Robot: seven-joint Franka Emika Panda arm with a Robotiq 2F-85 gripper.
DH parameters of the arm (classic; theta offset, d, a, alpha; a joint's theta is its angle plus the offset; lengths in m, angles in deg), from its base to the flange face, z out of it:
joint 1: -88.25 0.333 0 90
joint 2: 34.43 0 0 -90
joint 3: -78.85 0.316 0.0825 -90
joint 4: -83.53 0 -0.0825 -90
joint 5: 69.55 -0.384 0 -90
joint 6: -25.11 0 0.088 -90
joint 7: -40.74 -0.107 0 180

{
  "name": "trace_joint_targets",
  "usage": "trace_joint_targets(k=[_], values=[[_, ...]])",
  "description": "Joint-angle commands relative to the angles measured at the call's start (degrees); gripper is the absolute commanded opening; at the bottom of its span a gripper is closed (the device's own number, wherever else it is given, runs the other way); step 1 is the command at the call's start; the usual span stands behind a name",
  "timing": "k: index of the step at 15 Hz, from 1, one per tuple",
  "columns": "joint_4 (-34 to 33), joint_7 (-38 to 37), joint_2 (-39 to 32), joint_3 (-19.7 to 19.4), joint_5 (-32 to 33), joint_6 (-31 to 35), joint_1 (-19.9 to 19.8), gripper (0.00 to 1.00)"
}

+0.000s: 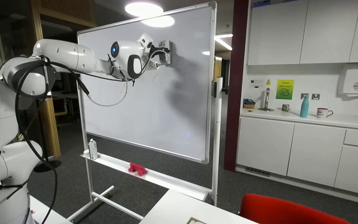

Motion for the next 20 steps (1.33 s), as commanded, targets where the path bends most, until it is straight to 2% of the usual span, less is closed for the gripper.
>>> trace_joint_targets(k=[1, 5, 9, 14, 20], values=[[-2.44, 2.25, 0.75, -4.49, 0.52, -0.67, 7.69, 0.35], [0.67, 3.64, -1.27, -6.45, 1.65, 1.4, 11.0, 0.35], [4.15, 4.99, -2.41, -5.33, 3.61, 3.37, 12.11, 0.35], [7.9, 4.73, -3.6, -3.25, 7.47, 6.61, 11.69, 0.35], [8.92, 3.96, -4.29, 0.0, 11.76, 6.3, 10.57, 0.35]])
